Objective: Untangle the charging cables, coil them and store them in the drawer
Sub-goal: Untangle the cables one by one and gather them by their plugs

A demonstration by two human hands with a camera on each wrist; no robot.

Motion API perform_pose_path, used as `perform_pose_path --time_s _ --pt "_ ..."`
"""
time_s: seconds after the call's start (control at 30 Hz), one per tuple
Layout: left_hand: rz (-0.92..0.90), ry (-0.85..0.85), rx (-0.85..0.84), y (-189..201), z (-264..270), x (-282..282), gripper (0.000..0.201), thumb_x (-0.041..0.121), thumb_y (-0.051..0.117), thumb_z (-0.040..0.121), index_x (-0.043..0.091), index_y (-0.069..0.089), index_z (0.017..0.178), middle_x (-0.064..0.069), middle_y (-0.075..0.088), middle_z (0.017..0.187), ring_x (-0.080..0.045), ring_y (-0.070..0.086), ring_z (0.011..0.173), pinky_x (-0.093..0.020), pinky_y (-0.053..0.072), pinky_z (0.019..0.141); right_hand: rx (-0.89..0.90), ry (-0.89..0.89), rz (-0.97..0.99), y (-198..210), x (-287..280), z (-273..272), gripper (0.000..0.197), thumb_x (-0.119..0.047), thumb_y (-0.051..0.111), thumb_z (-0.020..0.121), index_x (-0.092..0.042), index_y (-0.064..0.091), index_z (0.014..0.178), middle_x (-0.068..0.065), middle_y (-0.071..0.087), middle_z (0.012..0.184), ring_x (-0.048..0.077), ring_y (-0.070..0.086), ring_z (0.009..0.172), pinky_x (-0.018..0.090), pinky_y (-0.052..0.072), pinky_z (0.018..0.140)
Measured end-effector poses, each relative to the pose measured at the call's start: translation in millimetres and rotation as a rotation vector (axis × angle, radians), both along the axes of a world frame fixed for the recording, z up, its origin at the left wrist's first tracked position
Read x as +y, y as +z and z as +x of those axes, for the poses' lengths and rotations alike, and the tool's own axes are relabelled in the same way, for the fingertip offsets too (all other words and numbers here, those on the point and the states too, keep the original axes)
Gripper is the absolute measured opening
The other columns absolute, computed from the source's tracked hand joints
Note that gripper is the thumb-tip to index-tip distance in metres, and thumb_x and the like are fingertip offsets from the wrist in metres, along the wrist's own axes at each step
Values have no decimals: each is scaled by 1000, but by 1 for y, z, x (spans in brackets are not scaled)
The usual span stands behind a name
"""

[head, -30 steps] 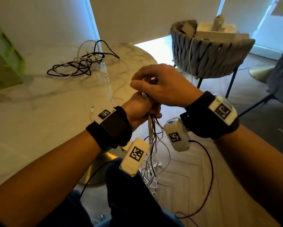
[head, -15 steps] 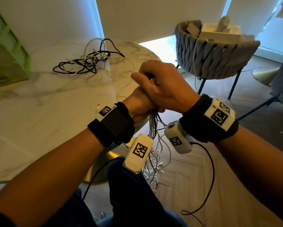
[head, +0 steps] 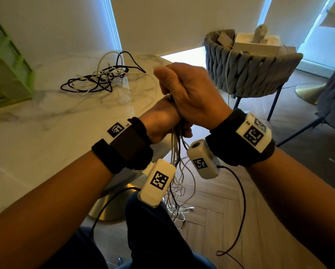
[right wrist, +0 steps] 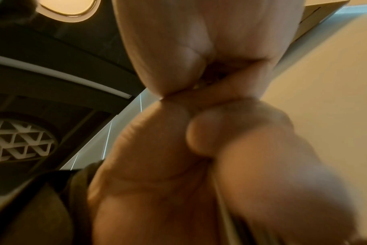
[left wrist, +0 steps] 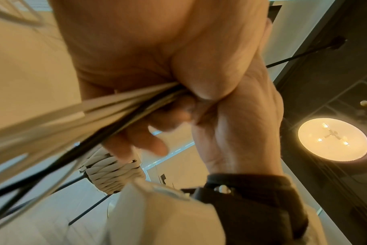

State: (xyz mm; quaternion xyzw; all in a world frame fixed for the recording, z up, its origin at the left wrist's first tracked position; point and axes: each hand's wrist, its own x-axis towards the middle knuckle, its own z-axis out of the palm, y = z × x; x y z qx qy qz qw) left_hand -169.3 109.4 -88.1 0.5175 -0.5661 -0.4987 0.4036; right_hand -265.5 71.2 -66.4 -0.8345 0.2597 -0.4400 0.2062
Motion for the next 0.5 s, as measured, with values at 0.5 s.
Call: perform_pose_path --time_s 0.5 --pt "24 -33 51 23 2 -10 36 11 43 100 17 47 65 6 30 47 -9 27 40 -27 35 47 -122 49 291 22 10 -25 32 -38 24 105 -24 45 123 -9 54 108 -7 54 93 13 45 79"
